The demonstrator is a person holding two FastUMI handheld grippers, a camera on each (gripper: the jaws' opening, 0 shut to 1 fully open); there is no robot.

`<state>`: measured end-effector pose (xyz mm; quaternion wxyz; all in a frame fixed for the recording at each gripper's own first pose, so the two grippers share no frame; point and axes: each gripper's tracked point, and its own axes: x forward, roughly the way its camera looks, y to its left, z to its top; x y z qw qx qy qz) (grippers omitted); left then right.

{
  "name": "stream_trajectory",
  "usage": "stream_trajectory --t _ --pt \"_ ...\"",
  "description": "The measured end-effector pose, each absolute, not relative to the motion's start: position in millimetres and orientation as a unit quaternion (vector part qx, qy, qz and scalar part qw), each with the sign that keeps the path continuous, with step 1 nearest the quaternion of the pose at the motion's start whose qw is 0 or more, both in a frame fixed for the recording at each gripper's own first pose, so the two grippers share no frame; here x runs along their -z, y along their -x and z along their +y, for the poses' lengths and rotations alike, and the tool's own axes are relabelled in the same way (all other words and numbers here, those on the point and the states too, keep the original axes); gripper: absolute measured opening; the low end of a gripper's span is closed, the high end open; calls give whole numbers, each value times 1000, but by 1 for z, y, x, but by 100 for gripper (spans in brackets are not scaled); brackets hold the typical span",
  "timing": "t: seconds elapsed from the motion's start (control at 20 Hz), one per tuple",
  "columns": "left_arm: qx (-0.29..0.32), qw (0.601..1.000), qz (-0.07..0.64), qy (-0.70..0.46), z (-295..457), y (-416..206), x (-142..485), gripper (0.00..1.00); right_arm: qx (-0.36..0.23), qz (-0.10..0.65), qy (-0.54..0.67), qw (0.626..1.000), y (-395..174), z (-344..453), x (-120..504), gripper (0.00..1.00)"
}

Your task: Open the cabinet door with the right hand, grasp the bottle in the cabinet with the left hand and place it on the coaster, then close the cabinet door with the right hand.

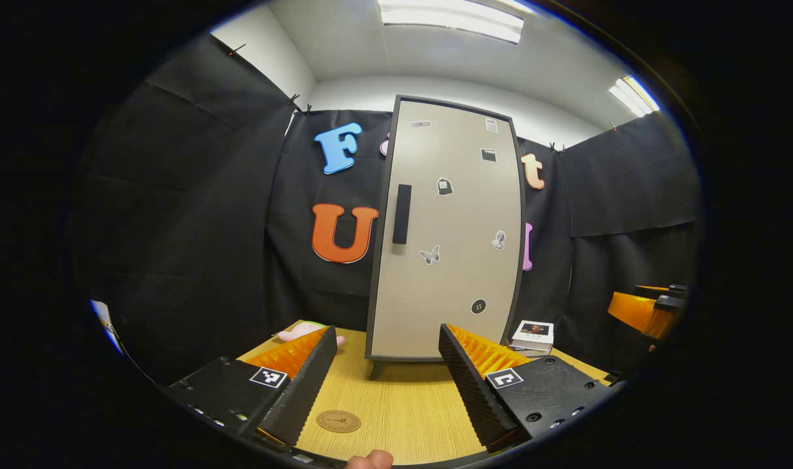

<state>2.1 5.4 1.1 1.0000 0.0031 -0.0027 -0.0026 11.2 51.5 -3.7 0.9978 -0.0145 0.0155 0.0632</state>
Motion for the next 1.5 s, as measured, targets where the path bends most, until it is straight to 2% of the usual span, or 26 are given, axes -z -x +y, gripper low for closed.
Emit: stream_trajectory --t 0.3,0.55,0.8,1.2,1.5 --pt "-1 1000 -3 -12 8 5 0 95 -119 16 37 992 -37 84 -14 99" --pt "3 1000 5 -11 5 13 6 95 -170 -7 31 985 -76 142 -48 99" --pt "9 1000 4 -24 4 17 8 95 -228 13 15 974 -112 200 -60 98" --pt "2 1000 1 -20 10 21 3 95 -251 -13 27 967 -202 285 -107 99" --pt "-14 1000 5 -17 20 19 4 95 -254 -9 43 966 -252 333 -110 98"
